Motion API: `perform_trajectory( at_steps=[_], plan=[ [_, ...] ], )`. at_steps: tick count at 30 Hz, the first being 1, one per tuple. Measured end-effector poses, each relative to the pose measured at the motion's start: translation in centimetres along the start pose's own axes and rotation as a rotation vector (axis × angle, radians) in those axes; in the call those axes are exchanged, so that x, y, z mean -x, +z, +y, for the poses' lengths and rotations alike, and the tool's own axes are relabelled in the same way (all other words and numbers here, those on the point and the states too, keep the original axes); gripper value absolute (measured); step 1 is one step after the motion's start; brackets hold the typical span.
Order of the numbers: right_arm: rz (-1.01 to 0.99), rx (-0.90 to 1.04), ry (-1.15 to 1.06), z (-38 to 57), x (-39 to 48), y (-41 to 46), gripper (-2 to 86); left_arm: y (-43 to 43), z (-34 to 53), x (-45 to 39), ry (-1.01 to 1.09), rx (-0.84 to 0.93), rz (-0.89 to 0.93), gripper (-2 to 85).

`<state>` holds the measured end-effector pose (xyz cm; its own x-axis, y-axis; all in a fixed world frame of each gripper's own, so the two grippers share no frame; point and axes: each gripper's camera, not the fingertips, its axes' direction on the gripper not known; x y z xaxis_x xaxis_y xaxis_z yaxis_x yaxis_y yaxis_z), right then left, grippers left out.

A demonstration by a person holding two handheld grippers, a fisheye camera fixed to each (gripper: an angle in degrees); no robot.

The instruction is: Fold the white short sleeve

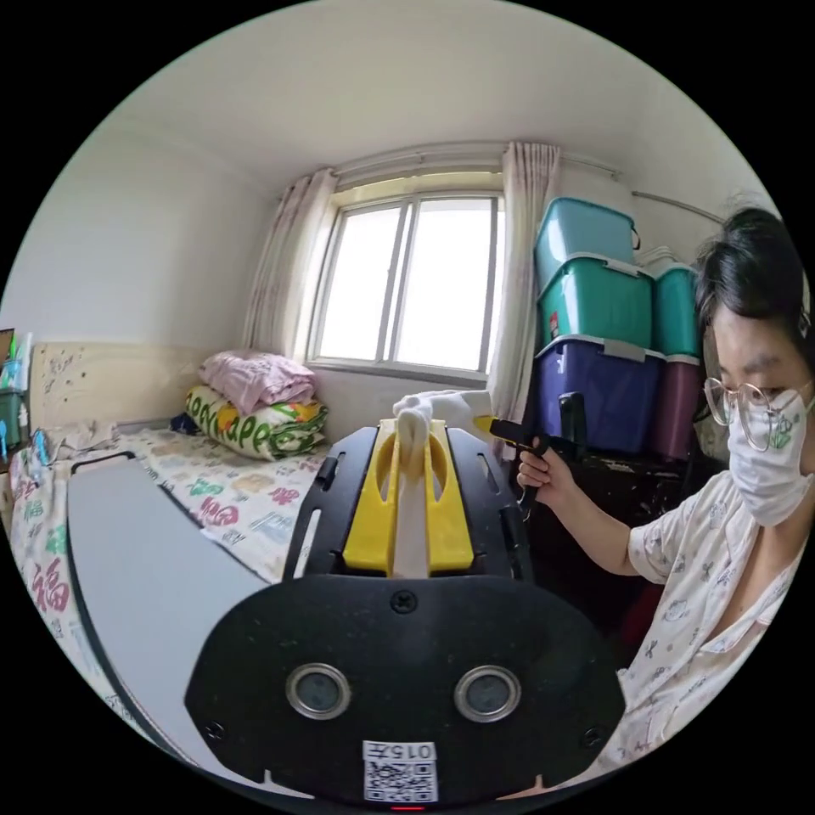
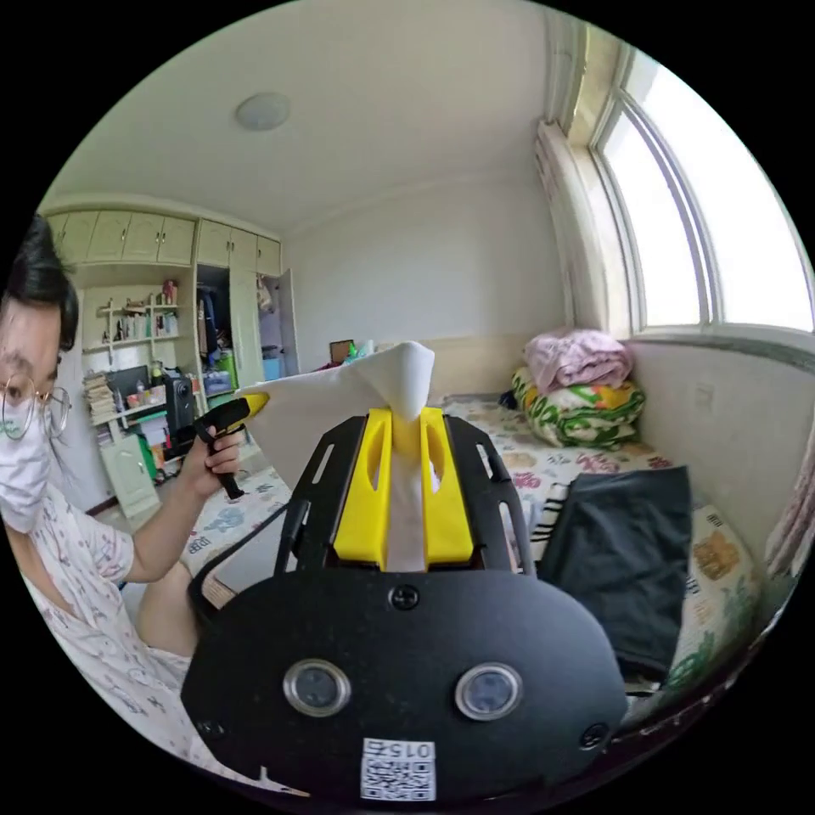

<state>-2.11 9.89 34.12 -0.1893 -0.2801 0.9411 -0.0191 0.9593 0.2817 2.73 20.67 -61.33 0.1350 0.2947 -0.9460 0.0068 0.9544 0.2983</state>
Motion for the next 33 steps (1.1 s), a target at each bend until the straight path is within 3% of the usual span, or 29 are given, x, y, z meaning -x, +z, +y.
perform_trajectory(
  at_steps=[5, 10, 14, 16, 18, 21, 24, 28, 31, 33],
  plan=[
    [0.217, -0.038, -0.075, -0.2, -3.3, -5.3, 5.9, 9.0, 0.9, -4.8, 0.006, -0.043, 0.132, 2.3],
    [0.365, -0.007, -0.008, 0.8, -11.5, -2.9, 5.9, 21.0, 3.3, -4.9, -0.073, -0.014, 0.198, 2.6],
    [0.514, 0.110, 0.052, 3.7, -22.4, 8.1, 6.1, 33.6, 7.9, -0.2, -0.216, 0.069, 0.195, 3.3],
    [0.541, 0.174, 0.115, 5.7, -29.0, 14.8, 6.2, 40.0, 10.8, 2.8, -0.275, 0.122, 0.097, 4.0],
    [0.614, 0.319, 0.229, 9.4, -38.7, 25.4, 6.5, 49.4, 16.0, 7.2, -0.364, 0.233, -0.020, 5.4],
    [0.804, 0.546, 0.220, 15.6, -46.4, 37.3, 7.2, 58.6, 22.6, 10.9, -0.424, 0.430, -0.106, 6.3],
    [0.854, 0.526, 0.170, 18.4, -47.9, 39.8, 7.9, 61.2, 25.5, 11.1, -0.301, 0.451, -0.178, 6.8],
    [0.743, 0.479, 0.223, 20.2, -50.8, 37.0, 8.1, 60.2, 26.1, 12.0, -0.252, 0.418, -0.221, 7.3],
    [0.696, 0.432, 0.274, 20.6, -50.3, 32.5, 6.1, 55.3, 25.1, 12.9, -0.195, 0.352, -0.288, 7.3],
    [0.789, 0.367, 0.190, 19.7, -44.6, 28.1, 1.5, 48.2, 24.2, 13.4, -0.141, 0.253, -0.311, 7.3]
  ],
)
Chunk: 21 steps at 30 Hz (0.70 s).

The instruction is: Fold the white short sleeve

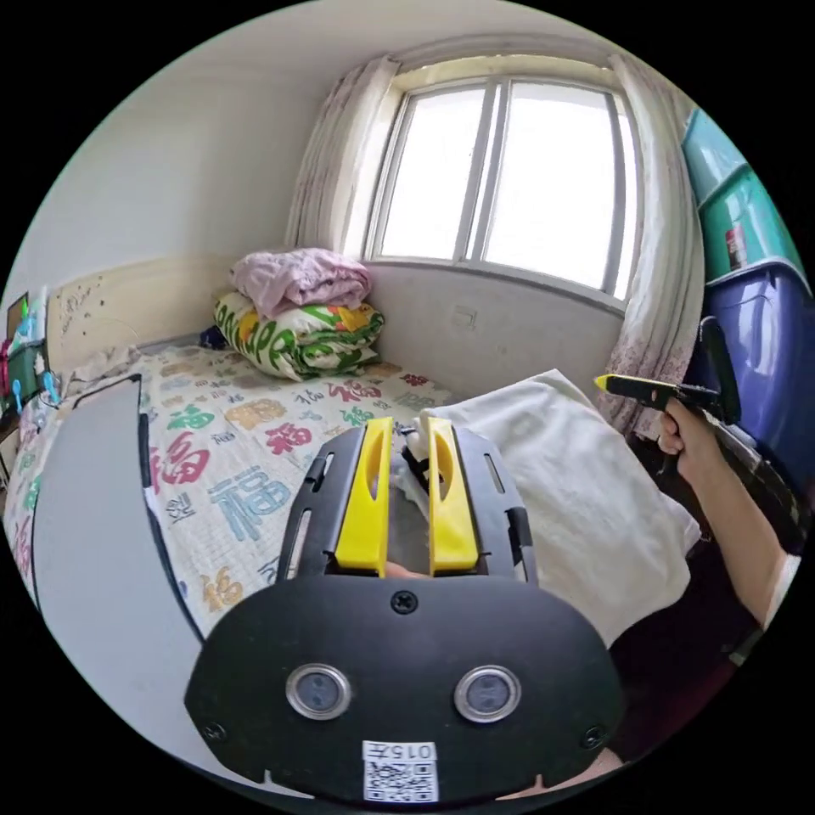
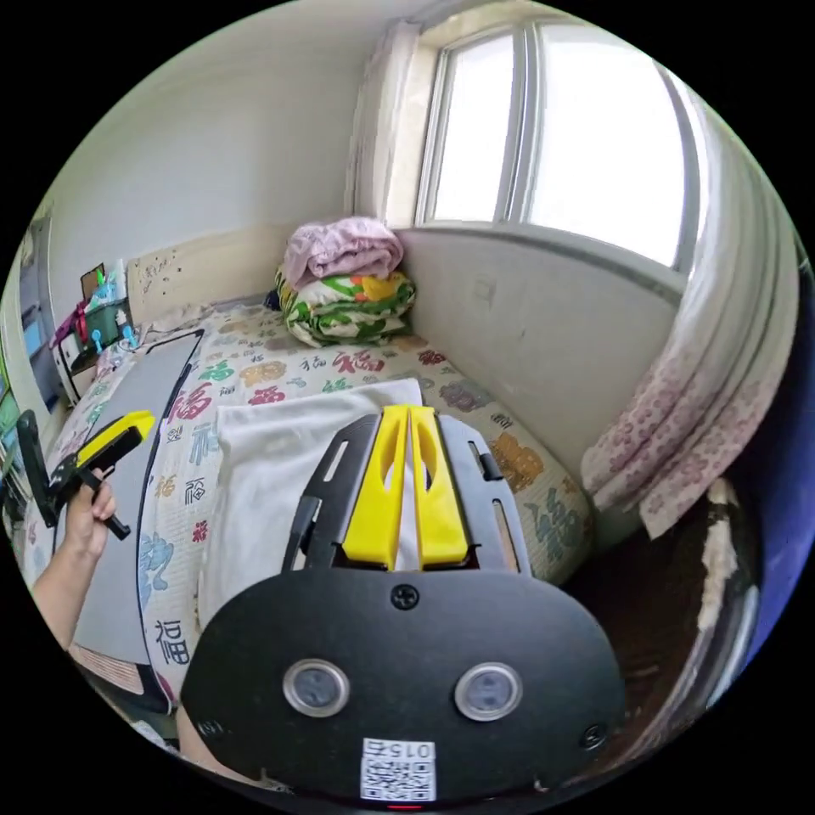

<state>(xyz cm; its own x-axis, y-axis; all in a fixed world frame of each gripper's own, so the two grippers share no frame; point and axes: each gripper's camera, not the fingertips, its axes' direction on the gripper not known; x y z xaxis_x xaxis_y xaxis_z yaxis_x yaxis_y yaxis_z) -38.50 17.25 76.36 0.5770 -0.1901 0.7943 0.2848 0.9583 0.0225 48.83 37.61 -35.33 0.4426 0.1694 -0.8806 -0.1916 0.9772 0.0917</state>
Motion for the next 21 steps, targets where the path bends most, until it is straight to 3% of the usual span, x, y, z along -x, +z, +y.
perform_trajectory(
  at_steps=[2, 7, 10, 11, 12, 15, 18, 21],
  plan=[
    [0.064, -0.158, -0.050, 2.8, 2.0, -8.2, 0.4, -6.1, 1.4, 2.1, 0.023, -0.096, -0.042, 7.3],
    [-0.023, -0.757, -0.083, 18.0, 4.9, -31.5, -0.8, -22.7, 9.3, 7.3, 0.024, -0.359, -0.329, 8.2],
    [-0.306, -0.970, 0.087, 27.9, 0.7, -39.9, -0.9, -31.4, 14.8, 10.9, 0.012, -0.420, -0.533, 8.0],
    [-0.527, -1.009, 0.118, 30.6, -1.3, -41.4, -0.9, -34.4, 16.5, 12.5, 0.013, -0.407, -0.598, 7.6],
    [-0.746, -1.017, 0.153, 32.3, -2.6, -42.2, -0.8, -37.4, 17.8, 14.2, 0.004, -0.376, -0.648, 7.4],
    [-1.155, -0.898, 0.178, 33.3, -1.9, -43.8, -0.7, -44.8, 19.8, 18.7, -0.111, -0.304, -0.791, 7.1],
    [-1.497, -0.764, 0.226, 34.4, 1.0, -45.3, -0.6, -51.7, 21.6, 22.8, -0.235, -0.291, -0.957, 6.7],
    [-1.711, -0.662, 0.322, 35.7, 2.9, -46.4, -0.6, -57.9, 23.2, 27.5, -0.375, -0.289, -1.111, 6.6]
  ],
)
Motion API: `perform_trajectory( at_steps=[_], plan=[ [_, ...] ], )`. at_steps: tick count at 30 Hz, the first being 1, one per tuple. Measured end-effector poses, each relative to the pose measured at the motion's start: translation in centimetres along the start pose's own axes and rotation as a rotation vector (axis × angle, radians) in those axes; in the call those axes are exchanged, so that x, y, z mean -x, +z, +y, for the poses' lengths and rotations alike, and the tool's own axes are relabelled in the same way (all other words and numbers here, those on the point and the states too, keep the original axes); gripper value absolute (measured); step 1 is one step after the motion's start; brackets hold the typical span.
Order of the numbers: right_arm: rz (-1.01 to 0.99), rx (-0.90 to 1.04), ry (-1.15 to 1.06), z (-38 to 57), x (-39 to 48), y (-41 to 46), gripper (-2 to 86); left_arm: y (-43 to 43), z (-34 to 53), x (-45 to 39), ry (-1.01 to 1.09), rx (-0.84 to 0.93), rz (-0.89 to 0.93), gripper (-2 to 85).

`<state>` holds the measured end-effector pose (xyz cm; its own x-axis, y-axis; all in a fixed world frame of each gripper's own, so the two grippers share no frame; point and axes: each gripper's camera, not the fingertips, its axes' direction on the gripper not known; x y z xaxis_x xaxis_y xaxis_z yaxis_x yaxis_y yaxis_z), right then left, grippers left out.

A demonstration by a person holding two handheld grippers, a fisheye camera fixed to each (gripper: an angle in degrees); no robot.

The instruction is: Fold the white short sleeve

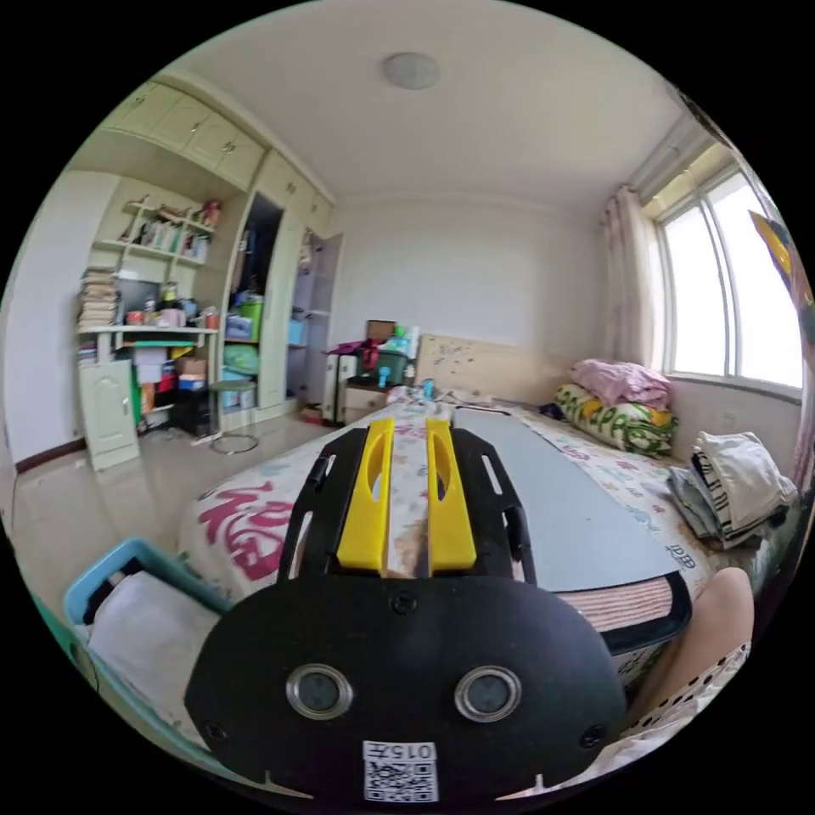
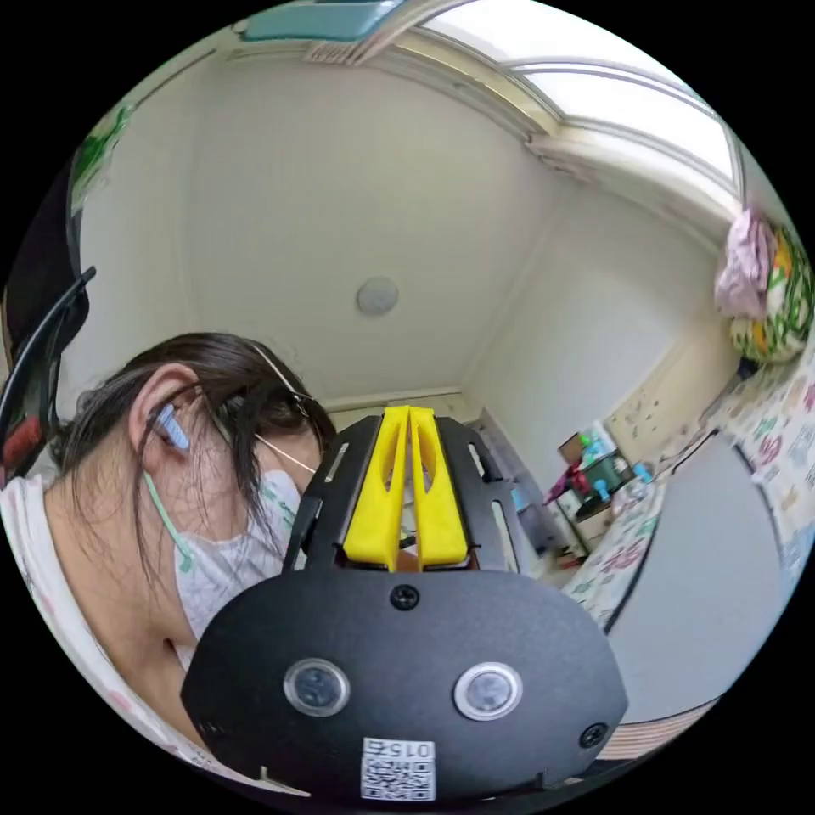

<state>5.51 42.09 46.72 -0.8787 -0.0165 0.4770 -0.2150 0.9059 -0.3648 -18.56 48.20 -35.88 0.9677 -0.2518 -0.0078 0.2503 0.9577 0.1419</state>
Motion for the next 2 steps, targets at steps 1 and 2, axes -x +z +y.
perform_trajectory(
  at_steps=[1, 2],
  plan=[
    [-0.033, 0.010, 0.036, 0.2, 0.2, 0.2, -0.6, 0.4, -0.4, 1.5, -0.020, 0.013, -0.037, 6.6],
    [-0.116, 0.039, 0.086, 0.4, 0.5, 0.7, -0.6, 1.1, -1.2, 4.6, -0.057, 0.039, -0.114, 6.9]
  ],
)
